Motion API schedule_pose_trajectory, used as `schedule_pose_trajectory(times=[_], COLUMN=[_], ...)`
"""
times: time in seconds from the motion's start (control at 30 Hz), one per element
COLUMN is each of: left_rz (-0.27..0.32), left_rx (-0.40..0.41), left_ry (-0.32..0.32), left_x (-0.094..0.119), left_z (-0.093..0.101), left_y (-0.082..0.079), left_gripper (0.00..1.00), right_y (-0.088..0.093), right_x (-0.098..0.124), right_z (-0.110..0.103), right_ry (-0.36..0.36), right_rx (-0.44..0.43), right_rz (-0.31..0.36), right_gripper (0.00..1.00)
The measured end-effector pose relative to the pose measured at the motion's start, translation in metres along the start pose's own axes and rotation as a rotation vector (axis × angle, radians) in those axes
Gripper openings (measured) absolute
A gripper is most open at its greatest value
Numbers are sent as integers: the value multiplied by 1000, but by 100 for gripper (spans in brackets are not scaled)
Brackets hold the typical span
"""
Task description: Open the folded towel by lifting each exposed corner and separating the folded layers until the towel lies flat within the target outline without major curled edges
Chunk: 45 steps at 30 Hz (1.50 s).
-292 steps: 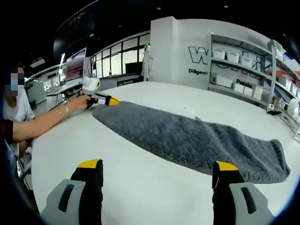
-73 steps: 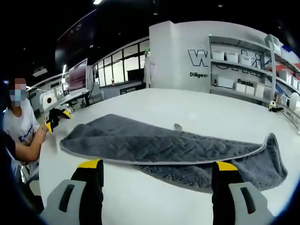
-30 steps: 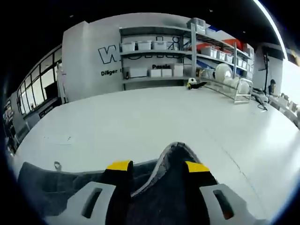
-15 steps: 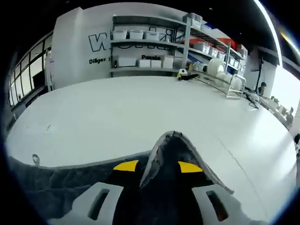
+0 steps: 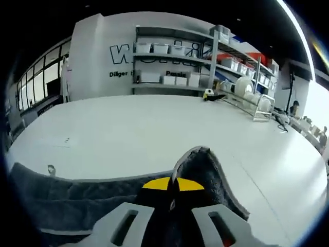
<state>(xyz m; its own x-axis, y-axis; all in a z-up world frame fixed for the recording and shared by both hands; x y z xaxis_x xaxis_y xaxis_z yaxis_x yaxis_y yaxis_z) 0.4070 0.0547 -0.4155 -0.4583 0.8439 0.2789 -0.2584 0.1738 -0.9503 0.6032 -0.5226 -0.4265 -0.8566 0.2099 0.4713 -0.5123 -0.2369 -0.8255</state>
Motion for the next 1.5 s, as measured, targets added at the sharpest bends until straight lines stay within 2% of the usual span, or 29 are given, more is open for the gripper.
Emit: schedule_pose_trajectory(times=[0.07, 0.2, 0.37, 0.5, 0.67, 0.73, 0.83, 0.93, 1.03, 1.23, 1.37, 1.5], left_rz=[-11, -17, -13, 8, 21, 34, 46, 46, 42, 39, 39, 36], left_rx=[-28, -26, -24, -64, -58, -42, -18, -11, -12, -1, 2, 12], left_ry=[-5, 17, 27, 59, 48, 48, 64, 62, 55, 59, 55, 47], left_x=[-1, -3, -4, -3, -2, -2, -2, -3, -3, -4, -4, -4], left_z=[1, 4, 5, 14, 10, 9, 9, 9, 7, 7, 4, 1], left_y=[1, 2, 1, -4, -5, -6, -6, -5, -3, -2, -2, -1], left_gripper=[98, 99, 98, 98, 99, 99, 99, 99, 98, 98, 98, 97], right_y=[-1, 0, -4, -5, 9, 18, 32, 46, 67, 103, 120, 136], right_x=[8, 32, 70, 96, 129, 146, 160, 168, 178, 196, 197, 196], right_z=[3, 8, 4, 7, 4, 0, -2, -2, -3, -12, -12, -1], right_ry=[4, 12, 4, 7, -3, -22, -26, -36, -40, -47, -51, -31], right_rx=[16, 33, 81, 76, 64, 29, 26, 10, -14, -40, -54, -74], right_rz=[16, 55, 125, 175, 225, 260, 269, 268, 268, 265, 246, 215], right_gripper=[0, 0, 0, 0, 0, 0, 0, 0, 0, 0, 0, 0])
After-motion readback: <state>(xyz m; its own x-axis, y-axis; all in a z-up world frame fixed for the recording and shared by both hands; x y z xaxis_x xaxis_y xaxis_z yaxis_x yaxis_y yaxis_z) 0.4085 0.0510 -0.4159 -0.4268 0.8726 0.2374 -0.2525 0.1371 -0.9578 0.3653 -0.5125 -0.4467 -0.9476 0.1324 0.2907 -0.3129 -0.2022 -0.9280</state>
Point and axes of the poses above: the point that each gripper's makers call its tool centre point, and the gripper's own axes: x roughly backward along the fingers, z roughly to its right, y roughly out of its underside, the point moved 2 cm from there along x, roughly backward along the fingers, and after that the axes turned 15 degrees about x, right-handed, at the moved point
